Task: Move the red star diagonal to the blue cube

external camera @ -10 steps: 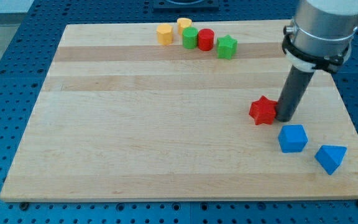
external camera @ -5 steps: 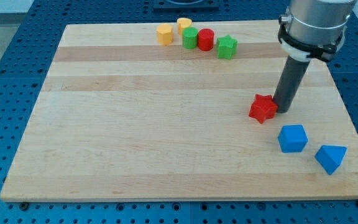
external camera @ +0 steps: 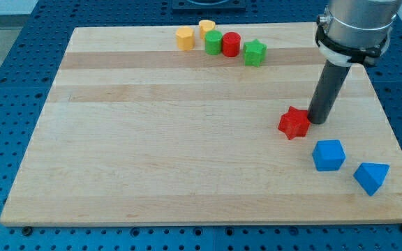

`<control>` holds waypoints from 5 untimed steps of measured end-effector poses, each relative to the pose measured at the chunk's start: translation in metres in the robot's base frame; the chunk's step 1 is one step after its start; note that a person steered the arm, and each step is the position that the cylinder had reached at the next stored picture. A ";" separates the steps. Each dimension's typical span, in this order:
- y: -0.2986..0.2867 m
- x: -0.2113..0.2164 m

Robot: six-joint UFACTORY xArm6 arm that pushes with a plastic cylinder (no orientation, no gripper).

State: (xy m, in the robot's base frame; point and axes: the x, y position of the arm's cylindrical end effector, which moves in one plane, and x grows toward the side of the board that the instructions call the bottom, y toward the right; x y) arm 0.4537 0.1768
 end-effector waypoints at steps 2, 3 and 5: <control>-0.025 0.001; -0.028 0.004; -0.028 0.019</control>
